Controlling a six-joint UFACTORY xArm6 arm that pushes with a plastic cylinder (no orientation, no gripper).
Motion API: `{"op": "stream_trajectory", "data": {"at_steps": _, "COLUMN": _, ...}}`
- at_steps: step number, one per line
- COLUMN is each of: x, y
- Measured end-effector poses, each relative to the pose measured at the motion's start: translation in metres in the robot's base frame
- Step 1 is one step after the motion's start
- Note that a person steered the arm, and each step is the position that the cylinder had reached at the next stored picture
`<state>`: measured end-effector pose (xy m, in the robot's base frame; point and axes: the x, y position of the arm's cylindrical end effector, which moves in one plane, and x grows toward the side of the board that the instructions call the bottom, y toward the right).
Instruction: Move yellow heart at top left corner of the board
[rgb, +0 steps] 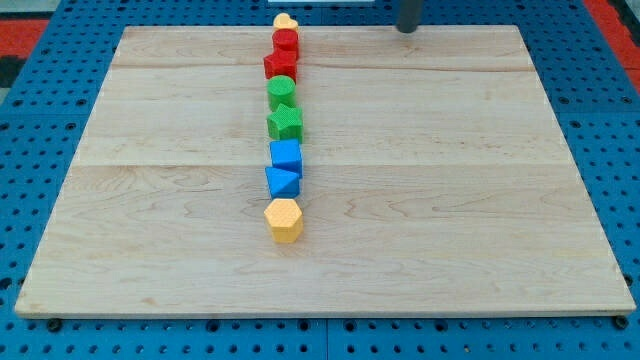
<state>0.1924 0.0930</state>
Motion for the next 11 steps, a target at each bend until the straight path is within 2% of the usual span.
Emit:
{"op": "stream_trajectory", "data": {"at_steps": 3, "x": 0.0, "y": -0.122}}
{"op": "stream_trajectory", "data": {"at_steps": 5, "x": 0.061, "y": -0.126}}
{"op": "stream_trajectory", "data": {"at_steps": 6, "x": 0.049, "y": -0.088}}
{"op": "stream_trajectory", "data": {"at_steps": 7, "x": 0.0, "y": -0.089}}
{"op": "stream_trajectory", "data": {"at_steps": 8, "x": 0.003, "y": -0.118}}
{"op": "stream_trajectory", "data": {"at_steps": 9, "x": 0.023, "y": -0.252}}
{"op": "stream_trajectory", "data": {"at_steps": 11, "x": 0.091, "y": -0.268}}
